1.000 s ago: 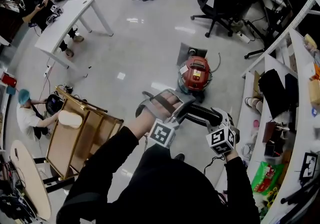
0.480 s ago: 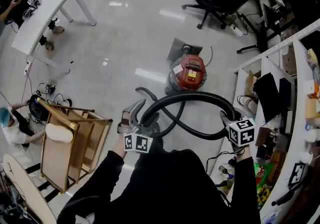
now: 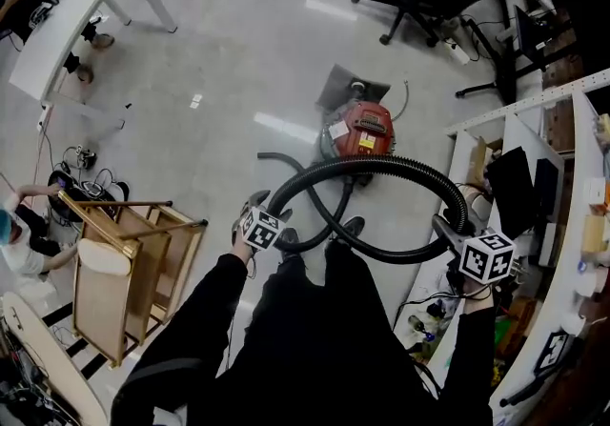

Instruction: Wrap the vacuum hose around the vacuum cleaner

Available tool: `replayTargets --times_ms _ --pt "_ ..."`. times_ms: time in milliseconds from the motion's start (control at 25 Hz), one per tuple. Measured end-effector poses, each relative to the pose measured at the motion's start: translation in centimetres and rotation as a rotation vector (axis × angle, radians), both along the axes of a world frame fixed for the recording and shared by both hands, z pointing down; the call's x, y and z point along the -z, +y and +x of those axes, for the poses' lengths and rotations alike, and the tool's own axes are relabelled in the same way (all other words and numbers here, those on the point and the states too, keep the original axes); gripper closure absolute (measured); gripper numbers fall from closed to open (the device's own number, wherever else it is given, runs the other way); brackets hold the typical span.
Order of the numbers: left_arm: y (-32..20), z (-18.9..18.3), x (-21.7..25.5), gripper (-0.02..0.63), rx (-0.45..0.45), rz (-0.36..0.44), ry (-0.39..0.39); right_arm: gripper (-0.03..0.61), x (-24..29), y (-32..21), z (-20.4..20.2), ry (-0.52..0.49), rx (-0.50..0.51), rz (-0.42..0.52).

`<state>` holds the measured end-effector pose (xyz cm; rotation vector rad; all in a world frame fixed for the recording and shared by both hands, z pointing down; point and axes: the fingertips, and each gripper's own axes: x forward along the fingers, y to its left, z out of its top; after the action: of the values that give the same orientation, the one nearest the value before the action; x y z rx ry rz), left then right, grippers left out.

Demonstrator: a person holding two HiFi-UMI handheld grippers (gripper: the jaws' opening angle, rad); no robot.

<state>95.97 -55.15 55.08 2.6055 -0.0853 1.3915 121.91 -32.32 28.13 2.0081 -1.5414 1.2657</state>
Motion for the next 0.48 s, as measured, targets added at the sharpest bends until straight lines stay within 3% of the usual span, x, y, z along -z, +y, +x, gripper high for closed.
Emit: replayTargets --times_ms 40,80,320,480 --pt "-0.7 1.1 -0.6 0.333 -0.009 -0.004 -0.029 0.437 -0.5 0.2 0.7 -0.007 0.004 -0.004" --pt "-1.6 2.1 -0.9 0.45 -0.007 0.008 -0.049 0.437 -1.0 0.4 1.5 -0.014 0.009 -0.01" --pt "-6.6 8.9 1.5 0.456 0.099 0.045 -0.039 0.437 -5.7 1.3 9.0 -0.112 0.017 0.014" --pt "-8.0 14.5 2.5 0.455 0.108 0.079 -0.092 0.436 -10.3 2.0 15.8 -0.218 0.015 0.03"
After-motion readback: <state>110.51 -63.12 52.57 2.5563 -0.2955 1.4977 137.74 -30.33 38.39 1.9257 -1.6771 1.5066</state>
